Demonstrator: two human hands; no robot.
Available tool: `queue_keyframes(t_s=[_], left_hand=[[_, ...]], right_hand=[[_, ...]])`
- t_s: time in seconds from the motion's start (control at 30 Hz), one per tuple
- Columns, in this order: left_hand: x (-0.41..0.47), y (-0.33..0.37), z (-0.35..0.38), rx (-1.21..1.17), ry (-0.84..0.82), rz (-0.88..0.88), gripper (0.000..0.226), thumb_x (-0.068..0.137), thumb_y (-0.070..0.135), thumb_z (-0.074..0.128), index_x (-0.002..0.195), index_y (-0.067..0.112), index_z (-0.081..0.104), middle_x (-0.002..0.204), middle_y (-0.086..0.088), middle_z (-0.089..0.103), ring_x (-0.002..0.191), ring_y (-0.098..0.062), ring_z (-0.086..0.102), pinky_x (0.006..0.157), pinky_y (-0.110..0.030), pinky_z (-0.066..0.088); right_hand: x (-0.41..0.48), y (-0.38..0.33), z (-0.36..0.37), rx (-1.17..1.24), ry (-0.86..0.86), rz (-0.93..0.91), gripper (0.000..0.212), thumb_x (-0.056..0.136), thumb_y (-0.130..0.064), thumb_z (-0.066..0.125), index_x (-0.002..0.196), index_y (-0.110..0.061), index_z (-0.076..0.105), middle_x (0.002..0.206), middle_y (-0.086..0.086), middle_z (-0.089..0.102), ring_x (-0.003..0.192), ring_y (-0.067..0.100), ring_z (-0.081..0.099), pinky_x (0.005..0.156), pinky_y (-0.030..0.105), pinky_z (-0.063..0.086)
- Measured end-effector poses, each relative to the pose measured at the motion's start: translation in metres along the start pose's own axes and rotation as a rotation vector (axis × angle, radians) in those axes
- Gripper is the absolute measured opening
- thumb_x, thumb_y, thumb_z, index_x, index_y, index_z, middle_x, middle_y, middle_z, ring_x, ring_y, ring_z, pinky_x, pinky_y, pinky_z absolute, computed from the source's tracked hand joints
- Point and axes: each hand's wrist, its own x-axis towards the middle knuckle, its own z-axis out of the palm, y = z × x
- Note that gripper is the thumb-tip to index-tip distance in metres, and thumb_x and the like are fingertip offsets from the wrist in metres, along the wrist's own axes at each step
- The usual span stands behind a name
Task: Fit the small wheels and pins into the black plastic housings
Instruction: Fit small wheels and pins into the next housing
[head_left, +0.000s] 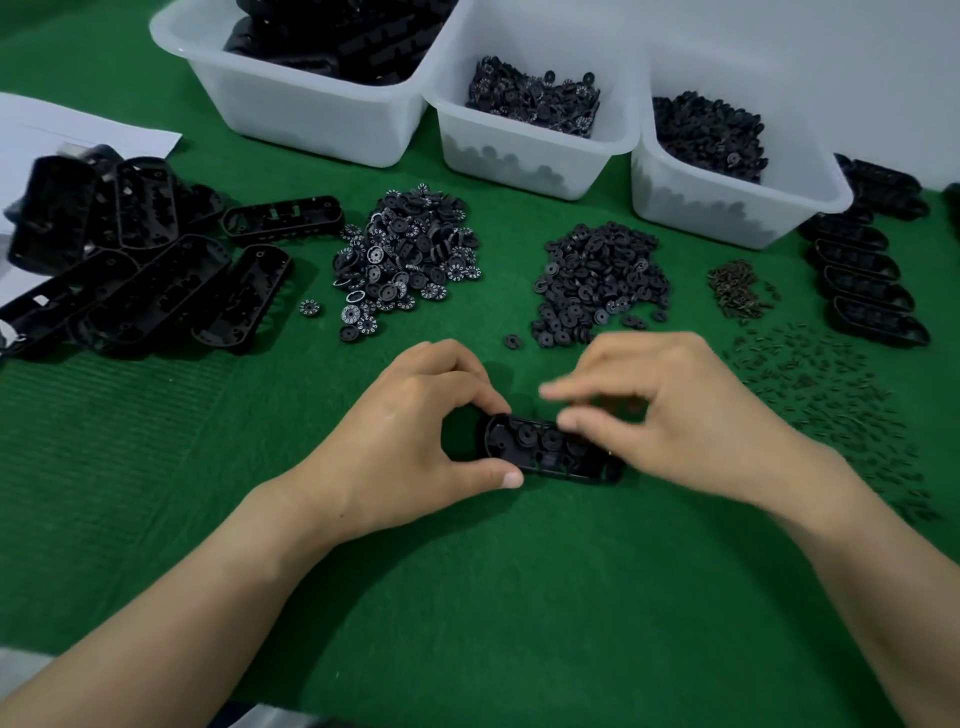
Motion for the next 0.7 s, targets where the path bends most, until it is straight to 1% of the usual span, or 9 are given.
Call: queue_keyframes(t_s=[0.03,0.1,0.17,0.23,0.3,0.4,0.5,0.57,0.7], left_hand=[[0.000,0.000,0.000,-0.001,0.000,0.000,0.039,0.062,0.048,0.073,0.092,0.024,0.067,0.098,0.012,0.051,0.097,-0.005,0.047,0.086,-0.015,0.036],[0.000,0.000,0.000,-0.003,0.001,0.001,0.039,0.062,0.047,0.073,0.092,0.023,0.068,0.097,0.012,0.051,0.097,-0.004,0.047,0.086,-0.014,0.035],[0.000,0.000,0.000,-0.001,0.004,0.000,0.039,0.062,0.046,0.074,0.092,0.022,0.068,0.097,0.011,0.052,0.097,-0.005,0.047,0.086,-0.014,0.035],[0.001,0.001,0.001,0.001,0.006,-0.001,0.038,0.062,0.043,0.076,0.093,0.021,0.068,0.097,0.010,0.052,0.097,-0.005,0.047,0.087,-0.014,0.035],[0.001,0.001,0.001,0.001,0.008,-0.003,0.038,0.062,0.042,0.076,0.093,0.022,0.068,0.097,0.010,0.052,0.097,-0.005,0.047,0.087,-0.014,0.035],[0.000,0.000,0.000,-0.003,0.009,-0.007,0.038,0.062,0.042,0.076,0.093,0.022,0.068,0.097,0.011,0.052,0.097,-0.005,0.047,0.086,-0.014,0.035],[0.001,0.000,0.000,-0.007,0.006,0.001,0.038,0.063,0.043,0.076,0.093,0.022,0.068,0.098,0.011,0.052,0.097,-0.005,0.048,0.087,-0.017,0.037],[0.001,0.000,0.000,-0.009,0.002,0.002,0.039,0.063,0.046,0.074,0.094,0.023,0.067,0.098,0.011,0.052,0.098,-0.005,0.048,0.087,-0.019,0.038],[0.001,-0.002,0.000,-0.007,0.001,0.002,0.043,0.062,0.054,0.068,0.093,0.025,0.067,0.098,0.014,0.051,0.098,-0.005,0.048,0.086,-0.019,0.039]], right_hand=[[0.007,0.002,0.001,0.005,0.056,0.053,0.024,0.079,-0.029,0.065,0.101,-0.023,0.071,0.074,-0.016,0.060,0.063,-0.004,0.055,0.063,0.006,0.039],[0.023,0.005,0.008,-0.031,0.159,0.146,0.022,0.081,-0.026,0.067,0.101,-0.019,0.071,0.064,-0.018,0.056,0.055,-0.005,0.051,0.059,0.003,0.033],[0.035,0.003,0.019,-0.076,0.189,0.179,0.022,0.081,-0.029,0.068,0.100,-0.018,0.071,0.056,-0.017,0.051,0.052,0.000,0.048,0.063,0.015,0.042],[0.044,0.002,0.026,-0.105,0.187,0.195,0.021,0.080,-0.031,0.067,0.097,-0.019,0.070,0.054,-0.019,0.044,0.057,0.008,0.049,0.071,0.029,0.049],[0.049,0.002,0.029,-0.101,0.191,0.196,0.013,0.080,-0.029,0.067,0.088,-0.020,0.070,0.052,-0.020,0.040,0.061,0.010,0.049,0.073,0.034,0.051],[0.047,0.003,0.024,-0.043,0.192,0.181,0.004,0.078,-0.022,0.069,0.080,-0.019,0.070,0.050,-0.016,0.047,0.053,0.006,0.047,0.069,0.027,0.047],[0.027,0.007,0.008,0.103,0.159,0.147,0.004,0.077,-0.019,0.070,0.080,-0.021,0.071,0.056,-0.009,0.057,0.050,0.003,0.048,0.060,0.007,0.036],[0.006,0.009,-0.002,0.170,0.098,0.116,0.008,0.076,-0.025,0.067,0.083,-0.027,0.071,0.063,-0.008,0.061,0.056,0.004,0.053,0.053,0.008,0.038],[-0.023,0.008,-0.003,0.152,0.047,0.059,0.013,0.075,-0.022,0.070,0.087,-0.024,0.074,0.073,-0.008,0.064,0.063,0.009,0.058,0.056,0.014,0.044]])
